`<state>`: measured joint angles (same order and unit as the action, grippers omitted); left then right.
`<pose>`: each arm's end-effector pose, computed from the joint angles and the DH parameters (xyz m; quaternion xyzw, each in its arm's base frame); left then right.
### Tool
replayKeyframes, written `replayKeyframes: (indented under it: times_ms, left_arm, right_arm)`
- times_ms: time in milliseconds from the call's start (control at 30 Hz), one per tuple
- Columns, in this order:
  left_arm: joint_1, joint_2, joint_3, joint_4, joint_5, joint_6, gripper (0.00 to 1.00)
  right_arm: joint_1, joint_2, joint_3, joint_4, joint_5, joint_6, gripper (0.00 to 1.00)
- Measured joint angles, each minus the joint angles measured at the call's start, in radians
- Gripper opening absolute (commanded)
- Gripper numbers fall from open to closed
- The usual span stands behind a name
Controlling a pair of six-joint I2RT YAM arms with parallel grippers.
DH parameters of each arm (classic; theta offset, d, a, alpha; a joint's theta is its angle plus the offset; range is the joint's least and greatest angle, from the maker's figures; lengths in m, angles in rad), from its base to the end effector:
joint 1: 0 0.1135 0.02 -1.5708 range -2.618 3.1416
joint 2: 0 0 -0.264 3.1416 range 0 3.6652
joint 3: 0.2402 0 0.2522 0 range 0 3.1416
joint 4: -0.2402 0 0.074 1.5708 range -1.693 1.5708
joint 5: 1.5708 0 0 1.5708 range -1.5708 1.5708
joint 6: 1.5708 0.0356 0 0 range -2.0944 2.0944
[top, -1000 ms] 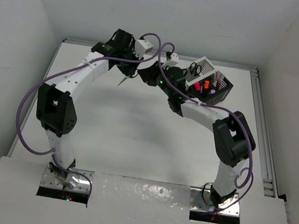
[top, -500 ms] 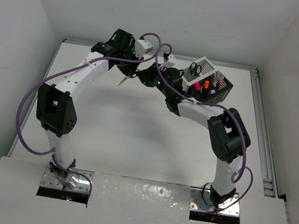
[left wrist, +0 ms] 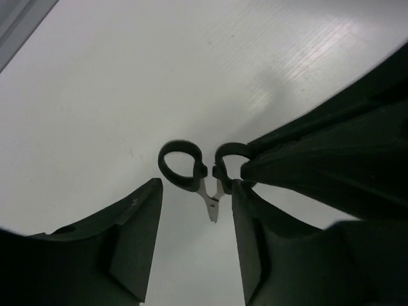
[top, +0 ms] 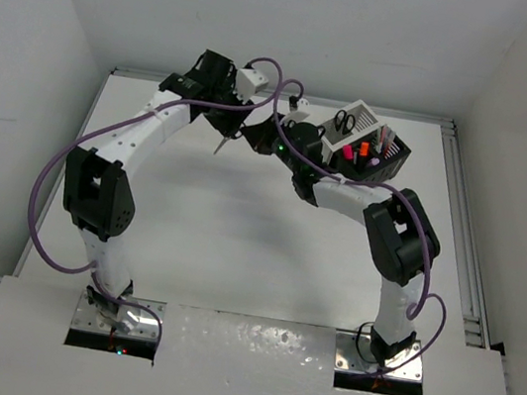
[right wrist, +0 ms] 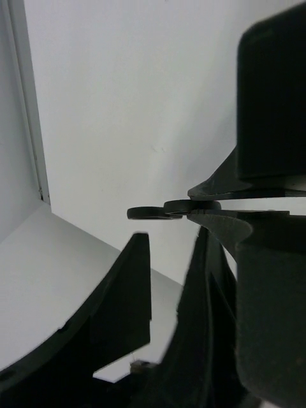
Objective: Sort the stationery into containers
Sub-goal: Place the scissors in the storage box.
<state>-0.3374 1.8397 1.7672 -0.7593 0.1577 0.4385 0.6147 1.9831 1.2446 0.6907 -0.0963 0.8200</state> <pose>0.3872 -0.1418 0.3294 0.3780 0.8498 -0.0552 0.3633 0.3711 0.2661 0.2296 0.0410 0.7226 0.4793 0.4965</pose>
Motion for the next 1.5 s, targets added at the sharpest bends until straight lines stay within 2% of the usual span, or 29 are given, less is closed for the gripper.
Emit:
replayKeyframes:
  times_ms: [33,67,167,200,333,433,600,733,967,1367,1433,1467,1500]
  left_arm:
    - [0.003,0.0,0.0,-0.003,0.006,-0.003,0.62]
    - [0.003,-0.001,0.001,-0.014,0.018,-0.002,0.66]
    - [-0.009,-0.001,0.023,-0.072,0.037,-0.002,0.68]
    - [-0.011,-0.001,0.042,-0.097,0.042,-0.002,0.99]
    - [-0.009,-0.01,0.125,-0.155,0.053,0.005,1.0]
    - [0.006,-0.05,0.13,-0.163,0.054,0.001,1.0]
    - [0.052,-0.137,0.058,-0.144,-0.001,-0.014,1.0]
    - [0.077,-0.144,0.003,-0.139,-0.052,-0.027,1.0]
    - [0.085,-0.144,-0.029,-0.139,-0.074,-0.029,1.0]
    - [0.089,-0.144,-0.046,-0.127,-0.09,-0.029,1.0]
    - [0.089,-0.144,-0.047,-0.126,-0.092,-0.029,1.0]
    - [0.09,-0.144,-0.047,-0.126,-0.093,-0.029,1.0]
    - [0.09,-0.144,-0.047,-0.124,-0.094,-0.029,1.0]
  right_arm:
    - [-0.005,-0.003,-0.012,0.002,0.006,-0.004,0.0]
    - [-0.012,-0.004,-0.023,0.005,0.01,-0.008,0.0]
    - [-0.031,-0.021,-0.059,0.012,0.012,-0.019,0.0]
    - [-0.04,-0.031,-0.074,0.012,0.01,-0.023,0.0]
    - [-0.111,-0.102,-0.146,0.013,0.003,-0.041,0.0]
    - [-0.166,-0.164,-0.17,-0.008,-0.001,-0.092,0.0]
    - [-0.249,-0.31,-0.174,-0.073,0.008,-0.263,0.0]
    - [-0.32,-0.377,-0.146,-0.116,0.034,-0.4,0.0]
    - [-0.42,-0.348,-0.116,-0.166,0.084,-0.525,0.0]
    - [-0.421,-0.202,-0.148,-0.188,0.099,-0.559,0.0]
    - [-0.421,-0.199,-0.16,-0.187,0.1,-0.563,0.12]
    - [-0.421,-0.199,-0.164,-0.188,0.1,-0.565,0.25]
    - [-0.421,-0.199,-0.164,-0.189,0.1,-0.564,0.32]
